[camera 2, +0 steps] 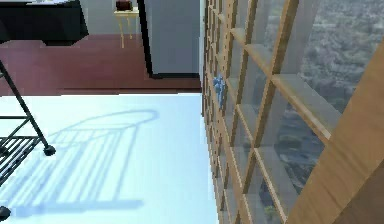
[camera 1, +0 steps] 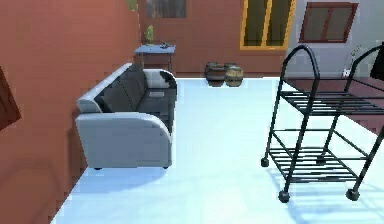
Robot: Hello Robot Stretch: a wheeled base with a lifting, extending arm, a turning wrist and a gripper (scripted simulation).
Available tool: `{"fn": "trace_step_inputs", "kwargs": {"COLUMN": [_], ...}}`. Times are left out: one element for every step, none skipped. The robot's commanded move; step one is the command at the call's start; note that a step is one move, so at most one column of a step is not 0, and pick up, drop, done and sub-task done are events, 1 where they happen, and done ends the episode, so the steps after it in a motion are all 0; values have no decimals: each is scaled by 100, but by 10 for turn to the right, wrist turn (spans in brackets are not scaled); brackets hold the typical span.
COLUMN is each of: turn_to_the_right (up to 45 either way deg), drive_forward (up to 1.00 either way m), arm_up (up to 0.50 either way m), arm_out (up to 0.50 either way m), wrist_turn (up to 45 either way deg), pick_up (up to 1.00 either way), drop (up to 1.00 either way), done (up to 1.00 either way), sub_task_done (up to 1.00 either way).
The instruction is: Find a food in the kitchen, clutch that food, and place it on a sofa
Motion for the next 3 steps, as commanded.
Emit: {"fn": "trace_step_inputs", "kwargs": {"turn_to_the_right": [0, 450, 270], "drive_forward": [15, 0, 0], "arm_up": [0, 0, 0], "arm_out": [0, 0, 0], "wrist_turn": [0, 0, 0], "pick_up": [0, 0, 0], "drop": [0, 0, 0], "done": [0, 0, 0], "sub_task_done": [0, 0, 0]}}
